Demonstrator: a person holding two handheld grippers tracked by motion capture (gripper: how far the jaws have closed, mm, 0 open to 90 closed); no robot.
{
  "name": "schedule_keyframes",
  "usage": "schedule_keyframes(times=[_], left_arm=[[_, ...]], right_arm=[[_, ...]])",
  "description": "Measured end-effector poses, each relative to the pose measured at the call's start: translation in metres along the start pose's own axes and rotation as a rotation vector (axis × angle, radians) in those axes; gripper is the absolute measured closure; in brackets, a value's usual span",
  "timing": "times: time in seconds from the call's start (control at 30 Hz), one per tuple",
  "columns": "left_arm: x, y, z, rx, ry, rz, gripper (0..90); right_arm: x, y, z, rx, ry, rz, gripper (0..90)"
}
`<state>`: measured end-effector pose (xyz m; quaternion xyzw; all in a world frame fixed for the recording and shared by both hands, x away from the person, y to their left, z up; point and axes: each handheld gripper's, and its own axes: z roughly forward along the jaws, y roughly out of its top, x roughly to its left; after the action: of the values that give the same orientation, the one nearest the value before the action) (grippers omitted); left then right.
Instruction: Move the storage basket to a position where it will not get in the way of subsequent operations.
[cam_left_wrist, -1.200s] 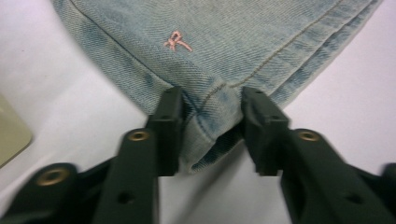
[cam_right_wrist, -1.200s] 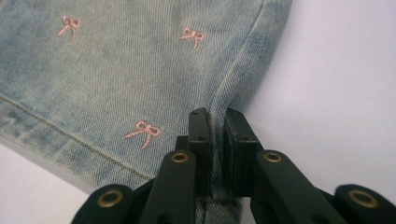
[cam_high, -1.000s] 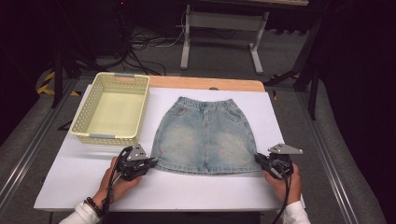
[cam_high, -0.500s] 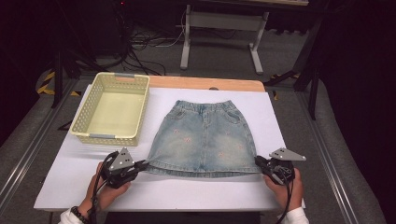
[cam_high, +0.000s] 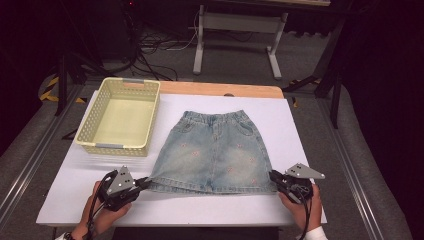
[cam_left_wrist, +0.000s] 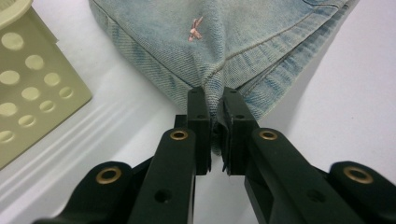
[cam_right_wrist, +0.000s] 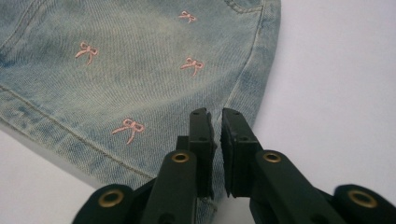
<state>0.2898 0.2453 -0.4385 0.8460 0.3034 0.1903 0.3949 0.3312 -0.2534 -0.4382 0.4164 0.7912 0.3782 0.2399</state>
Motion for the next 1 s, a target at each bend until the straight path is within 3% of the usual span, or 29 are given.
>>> schedule_keyframes(times=[0.13,0.27,0.37,0.43,0.53,0.73,0.83,1.0], left_arm=[[0.002,-0.002,-0.003,-0.027,-0.001,-0.023,77.0],[0.005,-0.001,-0.006,-0.063,0.02,-0.071,66.1],[0.007,0.001,-0.004,-0.079,0.034,-0.144,48.4],[0.008,0.002,0.003,-0.069,0.044,-0.19,40.5],[0.008,0.004,0.014,-0.033,0.041,-0.198,30.1],[0.007,0.007,0.035,0.037,0.044,-0.214,23.3],[0.01,0.01,0.045,0.066,0.035,-0.256,23.4],[0.008,0.014,0.055,0.114,0.063,-0.248,29.4]], right_arm=[[0.004,0.001,0.002,-0.019,0.0,-0.016,77.9],[0.009,0.004,0.001,-0.07,-0.005,-0.02,68.1],[0.018,0.01,0.0,-0.121,-0.016,-0.013,54.8],[0.025,0.013,0.0,-0.15,-0.017,-0.028,47.4],[0.034,0.016,0.004,-0.17,-0.003,-0.065,40.9],[0.041,0.018,0.014,-0.153,-0.003,-0.097,32.8],[0.041,0.02,0.017,-0.16,-0.007,-0.101,30.2],[0.04,0.025,0.021,-0.178,-0.001,-0.097,29.1]])
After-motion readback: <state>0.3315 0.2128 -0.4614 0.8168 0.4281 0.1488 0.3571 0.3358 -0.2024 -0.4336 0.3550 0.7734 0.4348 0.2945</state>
